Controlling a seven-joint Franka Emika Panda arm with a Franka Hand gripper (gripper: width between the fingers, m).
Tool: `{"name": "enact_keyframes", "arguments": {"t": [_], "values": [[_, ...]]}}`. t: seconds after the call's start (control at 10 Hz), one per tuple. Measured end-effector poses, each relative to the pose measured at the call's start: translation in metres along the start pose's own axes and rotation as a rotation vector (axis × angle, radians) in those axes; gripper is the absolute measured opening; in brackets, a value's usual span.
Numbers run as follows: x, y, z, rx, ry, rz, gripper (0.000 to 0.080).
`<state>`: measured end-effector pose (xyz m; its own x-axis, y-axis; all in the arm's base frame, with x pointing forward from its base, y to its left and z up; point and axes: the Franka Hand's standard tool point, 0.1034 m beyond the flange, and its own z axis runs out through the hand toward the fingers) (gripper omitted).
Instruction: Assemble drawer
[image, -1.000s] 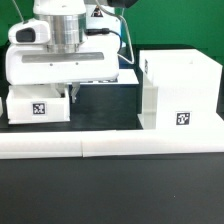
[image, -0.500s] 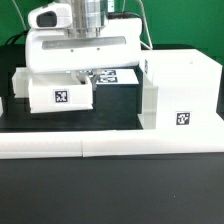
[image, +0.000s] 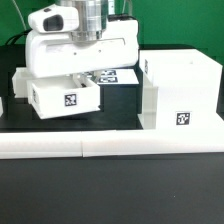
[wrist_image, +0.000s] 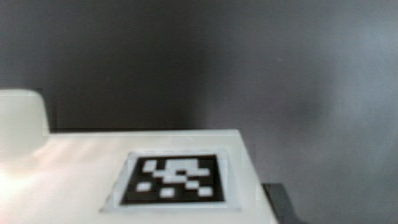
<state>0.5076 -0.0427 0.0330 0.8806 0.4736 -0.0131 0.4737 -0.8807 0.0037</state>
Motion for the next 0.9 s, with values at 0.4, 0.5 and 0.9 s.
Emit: {"name": "enact_keyframes", "arguments": {"t": [0.4,0.5,0.9], "values": [[0.0036,0.0059,-0.0012,0.008,-0.013,-0.300,0.0042],[0.0031,0.0066,-0.0012,0.008,-0.014,-0.343,0.0042],[0.0075,0.0055,0.0006,-0.010,-0.039,-0.692,0.0042]]}}
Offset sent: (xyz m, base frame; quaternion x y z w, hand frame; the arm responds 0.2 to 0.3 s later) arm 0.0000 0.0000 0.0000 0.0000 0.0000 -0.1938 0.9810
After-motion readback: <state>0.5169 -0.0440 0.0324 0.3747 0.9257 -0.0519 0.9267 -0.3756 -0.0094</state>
